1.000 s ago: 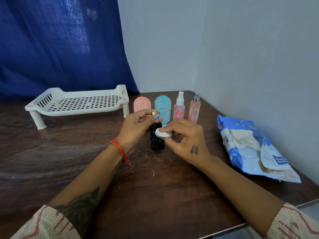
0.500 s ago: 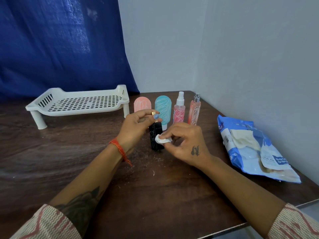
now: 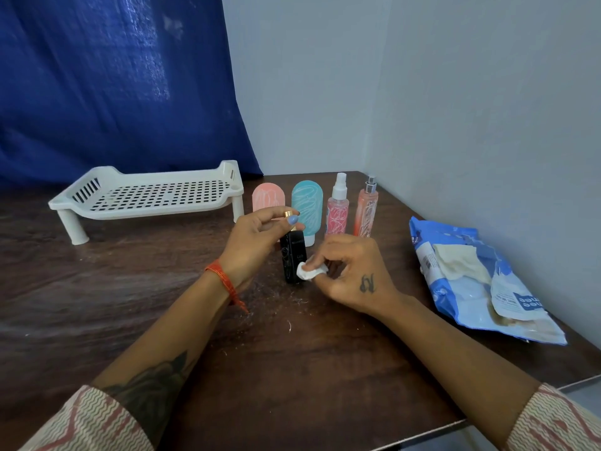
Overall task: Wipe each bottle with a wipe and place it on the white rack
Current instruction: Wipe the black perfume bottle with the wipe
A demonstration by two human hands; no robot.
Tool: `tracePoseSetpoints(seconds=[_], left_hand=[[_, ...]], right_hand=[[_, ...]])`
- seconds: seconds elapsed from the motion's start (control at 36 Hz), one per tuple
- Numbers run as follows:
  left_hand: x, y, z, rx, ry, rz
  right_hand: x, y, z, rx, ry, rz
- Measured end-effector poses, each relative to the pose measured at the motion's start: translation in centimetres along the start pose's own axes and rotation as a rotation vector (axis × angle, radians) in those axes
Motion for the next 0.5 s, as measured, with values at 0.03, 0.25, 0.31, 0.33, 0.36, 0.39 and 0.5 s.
tracePoseSetpoints(seconds=[0.03,0.25,0.31,0.33,0.36,0.39,0.5], left_hand=[[0.0,0.0,0.0,0.002,-0.002,0.002],[0.2,0.0,0.0,0.004,0.019,0.005],[0.2,-0.1,0.0,0.005,0.026,0.006],[0.2,-0.1,0.1,0.006,0.028,0.001],[0.1,-0.1,0.1,0.007,0.028,-0.004],[0.1,-0.2,0.1,0.009,0.026,-0.007],[0.0,-0.1,0.1,-0.001,0.019,-0.013]], right_hand=[[0.1,0.0,0.0,0.003,0.008,-0.010],[-1.2,-0.2,0.1,0.029,-0.057,0.021],[-1.7,0.3,0.0,-0.024,-0.091,0.018],[-1.8,0.5,-0.1,-0.049,-0.105,0.010],[-2.0,0.7,-0.1,-0.071,-0.119,-0.006],[-2.1,0.8,-0.2,-0.088,-0.134,-0.027],[-2.9,1.0,-0.4,-0.128,-0.188,-0.097]])
Point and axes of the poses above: each hand's wrist, its own z-axis towards the middle knuckle, its own y-axis out of the palm, x = y × z, the point moved 9 cm from there along z, towards the middle knuckle, and after that the axes turned 12 degrees about -z, right-handed, at the moved point
